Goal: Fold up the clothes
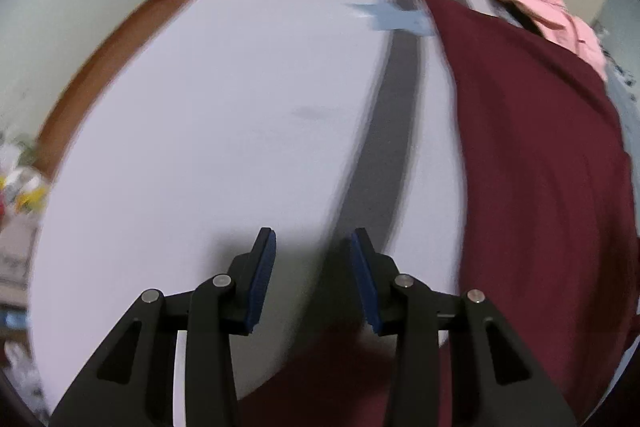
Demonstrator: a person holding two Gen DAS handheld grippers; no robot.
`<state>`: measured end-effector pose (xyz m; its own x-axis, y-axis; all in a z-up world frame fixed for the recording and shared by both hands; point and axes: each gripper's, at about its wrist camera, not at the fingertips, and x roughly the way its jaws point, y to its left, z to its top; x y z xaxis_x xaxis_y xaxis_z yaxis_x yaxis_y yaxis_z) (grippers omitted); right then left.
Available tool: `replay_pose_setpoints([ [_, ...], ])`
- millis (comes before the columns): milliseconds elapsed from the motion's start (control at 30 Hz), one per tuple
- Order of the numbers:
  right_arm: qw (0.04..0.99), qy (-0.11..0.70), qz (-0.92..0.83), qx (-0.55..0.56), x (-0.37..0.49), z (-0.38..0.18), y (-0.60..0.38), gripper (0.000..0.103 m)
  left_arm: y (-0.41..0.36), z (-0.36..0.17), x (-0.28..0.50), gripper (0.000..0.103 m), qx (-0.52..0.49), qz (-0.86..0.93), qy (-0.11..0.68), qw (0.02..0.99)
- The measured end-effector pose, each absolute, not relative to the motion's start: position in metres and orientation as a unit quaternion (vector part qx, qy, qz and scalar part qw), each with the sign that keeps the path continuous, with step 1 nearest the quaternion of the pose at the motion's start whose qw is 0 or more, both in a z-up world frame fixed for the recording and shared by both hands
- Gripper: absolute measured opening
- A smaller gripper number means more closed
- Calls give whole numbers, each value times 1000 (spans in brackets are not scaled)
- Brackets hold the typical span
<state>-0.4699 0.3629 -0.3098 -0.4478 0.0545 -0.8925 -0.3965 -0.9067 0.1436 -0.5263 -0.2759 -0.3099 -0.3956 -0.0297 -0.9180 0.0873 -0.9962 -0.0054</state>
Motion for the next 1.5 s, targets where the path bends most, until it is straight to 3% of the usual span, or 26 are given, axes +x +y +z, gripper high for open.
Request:
replay_pose_setpoints([
  [33, 139, 167, 834, -507, -459, -307, 358, 32, -287, -308, -508, 47, 550, -833, 31, 47],
  [133, 145, 166, 835, -505, -429, -296, 338, 39, -310, -303, -460, 56, 559, -824, 52, 71],
  [400, 163, 192, 822, -511, -350, -276, 304, 44, -338, -318, -370, 62, 577, -802, 133, 85],
  [700, 197, 201, 787, -549, -260, -285, 291, 45, -351, -347, -371, 70, 548, -807, 198, 94],
  [733, 200, 204, 783, -553, -252, -288, 290, 45, -351, -346, -372, 63, 539, -814, 195, 95],
  [767, 203, 209, 778, -557, -245, -292, 289, 45, -351, -344, -373, 48, 536, -817, 192, 92],
  [800, 206, 215, 774, -560, -240, -295, 288, 45, -353, -342, -375, 12, 535, -819, 188, 89],
  [833, 208, 221, 770, -562, -235, -297, 287, 45, -354, -340, -376, 3, 534, -820, 185, 86],
  [900, 211, 233, 762, -565, -227, -303, 284, 45, -356, -333, -378, 3, 527, -827, 177, 80],
  [1000, 216, 240, 757, -568, -221, -305, 276, 45, -363, -315, -383, 3, 511, -845, 145, 68],
  [1167, 214, 247, 753, -571, -217, -306, 261, 45, -373, -329, -395, 8, 552, -822, 115, 83],
  [1267, 210, 254, 753, -570, -216, -306, 254, 45, -387, -324, -374, 15, 545, -811, 162, 135],
  [1333, 200, 257, 755, -570, -216, -306, 250, 45, -382, -314, -346, 30, 529, -818, 174, 144],
  [1500, 146, 270, 757, -578, -220, -312, 241, 46, -318, -309, -282, 39, 549, -810, 190, 87],
])
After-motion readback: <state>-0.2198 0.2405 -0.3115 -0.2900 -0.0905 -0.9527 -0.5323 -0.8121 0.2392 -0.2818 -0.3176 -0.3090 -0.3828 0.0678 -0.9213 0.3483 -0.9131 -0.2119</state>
